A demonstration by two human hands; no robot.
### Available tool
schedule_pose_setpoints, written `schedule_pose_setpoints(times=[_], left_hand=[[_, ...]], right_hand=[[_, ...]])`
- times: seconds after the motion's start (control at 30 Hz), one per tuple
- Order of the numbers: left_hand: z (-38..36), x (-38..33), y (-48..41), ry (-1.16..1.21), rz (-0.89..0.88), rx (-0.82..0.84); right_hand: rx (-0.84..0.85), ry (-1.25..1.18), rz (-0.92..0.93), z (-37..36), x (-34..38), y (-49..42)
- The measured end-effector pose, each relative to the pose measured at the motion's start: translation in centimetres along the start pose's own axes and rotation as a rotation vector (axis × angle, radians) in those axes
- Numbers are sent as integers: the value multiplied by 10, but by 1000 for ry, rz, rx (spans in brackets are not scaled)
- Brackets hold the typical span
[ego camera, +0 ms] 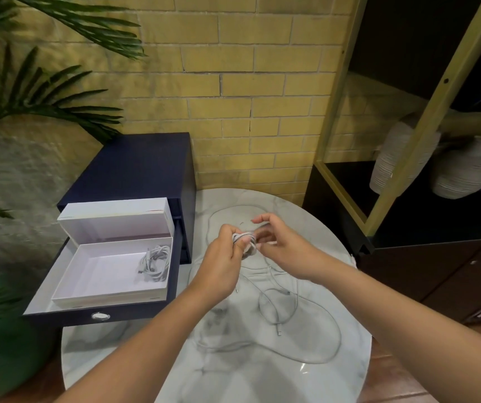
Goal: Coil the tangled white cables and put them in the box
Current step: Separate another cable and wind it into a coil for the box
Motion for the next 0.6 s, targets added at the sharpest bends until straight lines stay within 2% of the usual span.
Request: schedule_pose_setpoints(times=[0.07,0.13,0.33,0.5,0.6], left_hand=[[4,6,-3,-19,37,-57],[5,15,-6,-28,78,-72],[-10,15,-5,101,119,20],[-6,15,-4,6,44,31],[-6,20,-5,-97,12,72]], right_hand=[[-180,84,85,7,1,5],[-243,92,138,7,-1,11],[-197,160,104,-15,-7,9],[-87,-170,-82,-14,-16,6],[-14,-220,-145,-14,-12,6]])
Point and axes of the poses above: each hand's wrist, its own y-axis away from the middle knuckle, its own z-axis out of the back of the hand, x = y × z, the point moved 6 cm from there along -y, towards the middle knuckle, and after that the axes turned 2 degrees about -y, right-handed, at the moved point
